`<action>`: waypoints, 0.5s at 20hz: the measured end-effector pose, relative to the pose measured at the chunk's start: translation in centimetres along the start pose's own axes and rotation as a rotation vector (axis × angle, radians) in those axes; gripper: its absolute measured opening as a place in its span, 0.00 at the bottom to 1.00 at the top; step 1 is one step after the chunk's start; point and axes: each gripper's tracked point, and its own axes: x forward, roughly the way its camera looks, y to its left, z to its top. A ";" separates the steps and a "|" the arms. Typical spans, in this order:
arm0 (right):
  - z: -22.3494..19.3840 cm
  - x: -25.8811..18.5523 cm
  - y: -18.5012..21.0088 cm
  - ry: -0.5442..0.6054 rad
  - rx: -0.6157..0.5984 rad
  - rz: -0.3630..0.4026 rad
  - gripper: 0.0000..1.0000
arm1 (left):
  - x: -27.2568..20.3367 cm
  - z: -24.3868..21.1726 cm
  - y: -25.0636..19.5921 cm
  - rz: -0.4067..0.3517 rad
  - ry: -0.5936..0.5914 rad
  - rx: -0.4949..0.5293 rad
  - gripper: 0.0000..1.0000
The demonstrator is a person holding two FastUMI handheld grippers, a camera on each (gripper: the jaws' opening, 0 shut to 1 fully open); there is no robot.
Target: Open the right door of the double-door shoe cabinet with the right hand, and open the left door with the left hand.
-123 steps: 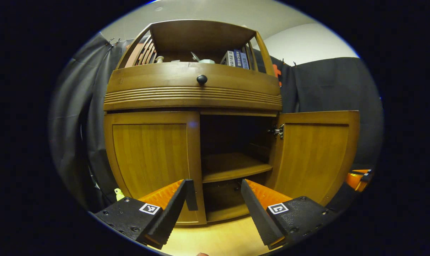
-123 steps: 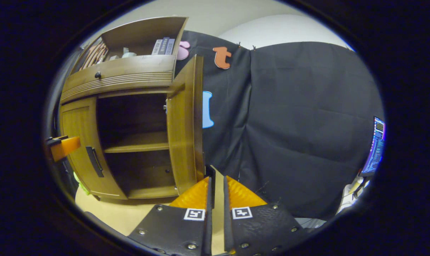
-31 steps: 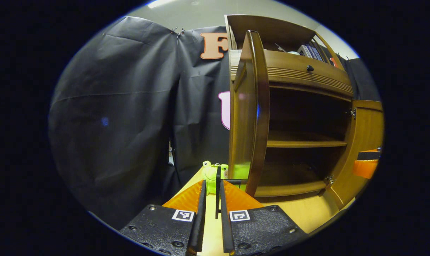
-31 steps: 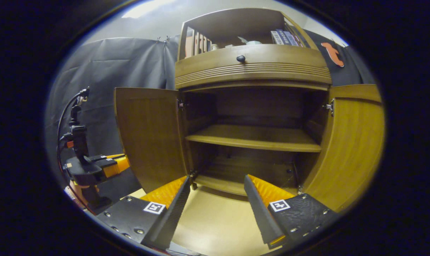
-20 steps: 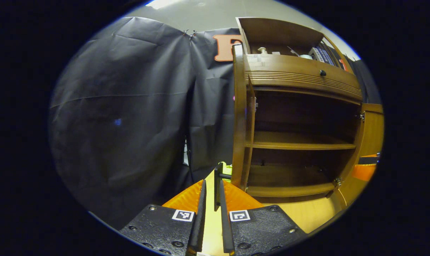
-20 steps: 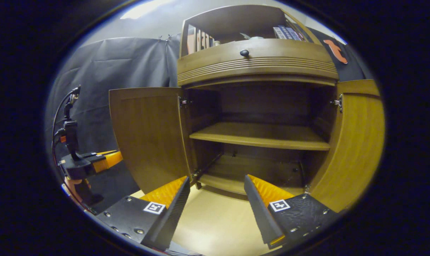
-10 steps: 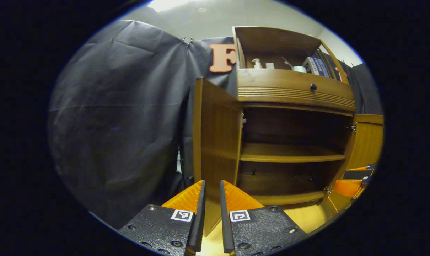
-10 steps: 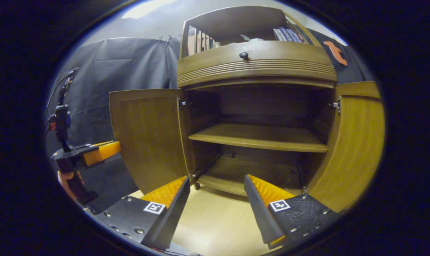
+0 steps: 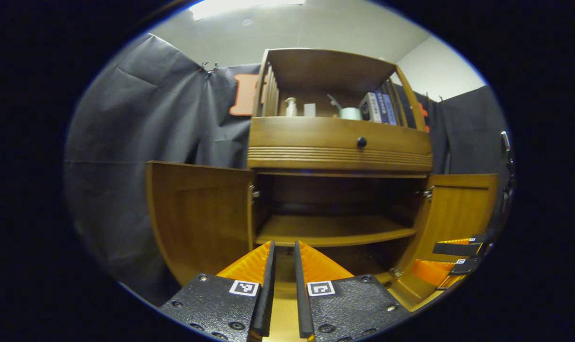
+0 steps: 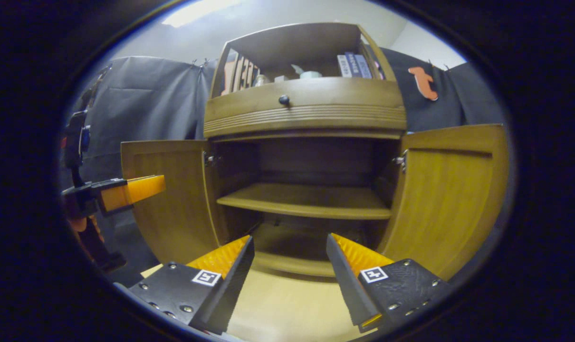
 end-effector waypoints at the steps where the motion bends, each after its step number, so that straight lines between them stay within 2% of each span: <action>1: 0.5 0.1 -0.6 -0.023 -0.009 -0.024 0.87 | 0.5 0.6 -1.4 -0.033 -0.009 -0.002 0.16; 2: 1.2 0.3 -1.2 -0.045 -0.016 -0.048 0.91 | 0.9 1.0 -2.6 -0.060 -0.015 -0.001 0.23; 5: 2.9 0.6 -2.7 -0.108 -0.027 -0.110 0.91 | 1.8 2.7 -6.5 -0.152 -0.034 -0.020 0.23; 6: 3.5 0.7 -3.1 -0.125 -0.029 -0.127 0.87 | 2.0 3.2 -7.6 -0.176 -0.040 -0.028 0.15; 7: 4.0 0.7 -3.6 -0.142 -0.029 -0.145 0.87 | 2.0 3.8 -8.7 -0.197 -0.048 -0.033 0.23; 9: 4.8 0.0 -3.6 -0.179 -0.019 -0.172 0.87 | 1.9 5.1 -10.3 -0.228 -0.071 -0.029 0.23; 10: 5.2 0.0 -3.7 -0.195 -0.014 -0.182 0.91 | 1.8 5.7 -10.8 -0.234 -0.083 -0.025 0.26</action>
